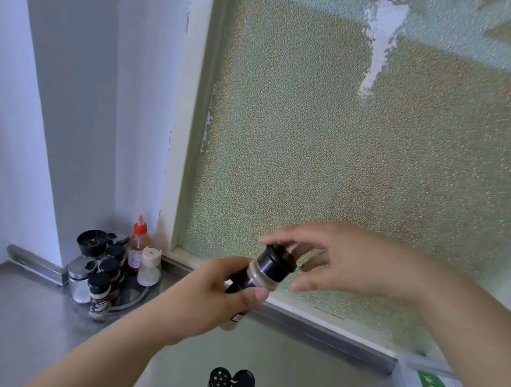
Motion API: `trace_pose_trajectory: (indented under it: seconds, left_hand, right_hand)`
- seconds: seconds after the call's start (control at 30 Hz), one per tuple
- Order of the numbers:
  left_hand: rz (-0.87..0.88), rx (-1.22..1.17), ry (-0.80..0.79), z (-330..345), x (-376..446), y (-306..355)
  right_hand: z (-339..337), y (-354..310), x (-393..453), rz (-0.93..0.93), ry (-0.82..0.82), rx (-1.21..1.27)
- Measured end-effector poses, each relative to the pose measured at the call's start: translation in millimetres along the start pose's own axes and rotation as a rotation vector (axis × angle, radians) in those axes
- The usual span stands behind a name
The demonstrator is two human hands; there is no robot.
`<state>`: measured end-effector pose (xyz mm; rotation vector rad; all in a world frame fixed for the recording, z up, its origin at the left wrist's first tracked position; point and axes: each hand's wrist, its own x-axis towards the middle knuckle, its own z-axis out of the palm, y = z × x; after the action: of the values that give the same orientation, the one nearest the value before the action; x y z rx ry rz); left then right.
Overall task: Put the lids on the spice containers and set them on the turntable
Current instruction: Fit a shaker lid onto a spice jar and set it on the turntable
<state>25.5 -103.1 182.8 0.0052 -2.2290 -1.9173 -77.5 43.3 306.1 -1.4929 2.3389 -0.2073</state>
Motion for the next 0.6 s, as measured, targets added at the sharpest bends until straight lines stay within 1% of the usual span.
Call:
trace_pose_trajectory:
  seconds: [0.07,0.1,0.17,0.2,0.27,0.3,0.33,0.4,0.5,0.53,0.57,0.6]
  left_hand:
    - [0.039,0.080,0.031,1.2,-0.5,-1.1]
    - [0.089,0.198,0.089,3.2,0.2,-4.2]
    - [0.200,0.510,0.243,7.4,1.0,-9.2]
    - [0.256,0.612,0.304,8.5,0.8,-9.8]
    - [0.339,0.734,0.347,5.9,1.6,-8.7]
    - [0.354,0.766,0.340,4.2,2.2,-8.2]
    - [0.344,0.752,0.314,2.9,2.0,-5.7]
    - [0.283,0.610,0.279,-0.8,0.9,-1.9]
    - [0.112,0.328,0.192,-9.8,-1.0,-1.8]
    - [0.092,0.267,0.169,-11.4,-1.9,-1.9]
    - [0.095,0.260,0.162,-12.0,-2.3,-2.0]
    - [0.115,0.314,0.176,-11.5,-2.8,-2.1]
  right_hand:
    - [4.4,0.3,5.1,0.010,0.057,-0.075]
    - [9.5,0.4,7.9,0.023,0.063,-0.076]
    - [21.4,-0.7,13.0,0.047,0.077,-0.005]
    - [26.7,0.0,16.6,0.083,0.092,0.055]
    - [32.2,1.0,23.1,0.196,0.117,0.139]
    - [32.4,0.3,25.3,0.243,0.101,0.165]
    - [31.5,0.8,26.6,0.265,0.072,0.186]
    - [23.4,0.6,23.9,0.258,-0.010,0.226]
    - [6.8,-1.8,13.1,0.071,-0.049,0.147]
    - [4.6,-3.1,11.7,0.040,-0.032,0.115]
    - [5.4,-3.5,12.6,0.034,0.009,0.086]
    - [8.8,-4.5,14.8,0.040,0.058,0.064]
